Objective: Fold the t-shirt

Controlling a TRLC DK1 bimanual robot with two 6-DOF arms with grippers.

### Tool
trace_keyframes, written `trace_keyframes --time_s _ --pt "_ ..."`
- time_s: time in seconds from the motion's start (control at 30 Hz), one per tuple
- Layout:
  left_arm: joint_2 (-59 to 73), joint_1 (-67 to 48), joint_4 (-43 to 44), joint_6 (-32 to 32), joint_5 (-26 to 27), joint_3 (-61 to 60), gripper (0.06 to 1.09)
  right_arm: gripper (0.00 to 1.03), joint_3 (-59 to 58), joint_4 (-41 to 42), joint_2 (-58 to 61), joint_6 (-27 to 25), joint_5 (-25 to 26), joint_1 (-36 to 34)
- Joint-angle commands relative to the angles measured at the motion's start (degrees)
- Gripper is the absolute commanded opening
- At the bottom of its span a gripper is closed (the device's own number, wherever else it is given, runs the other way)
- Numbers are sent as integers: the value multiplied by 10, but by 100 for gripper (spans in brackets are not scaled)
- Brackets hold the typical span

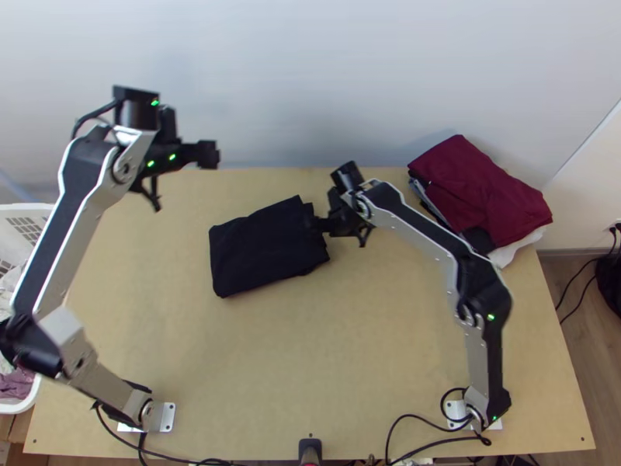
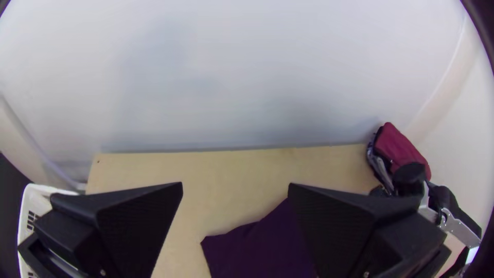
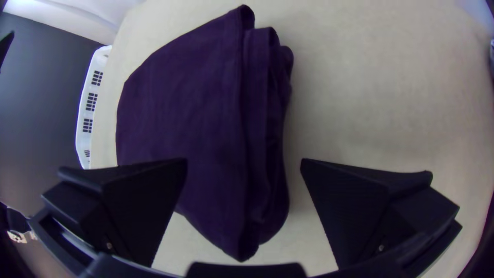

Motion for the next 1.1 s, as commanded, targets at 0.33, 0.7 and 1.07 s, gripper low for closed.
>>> trace_keyframes --time_s 0.33,0.7,1.07 --pt "-97 117 0 21 8 -71 105 99 168 -80 158 28 1 -19" --pt "-130 141 -7 27 8 -88 105 99 165 -78 206 67 -254 -51" --pt "-153 162 -22 38 8 -80 105 99 229 -28 260 94 -268 3"
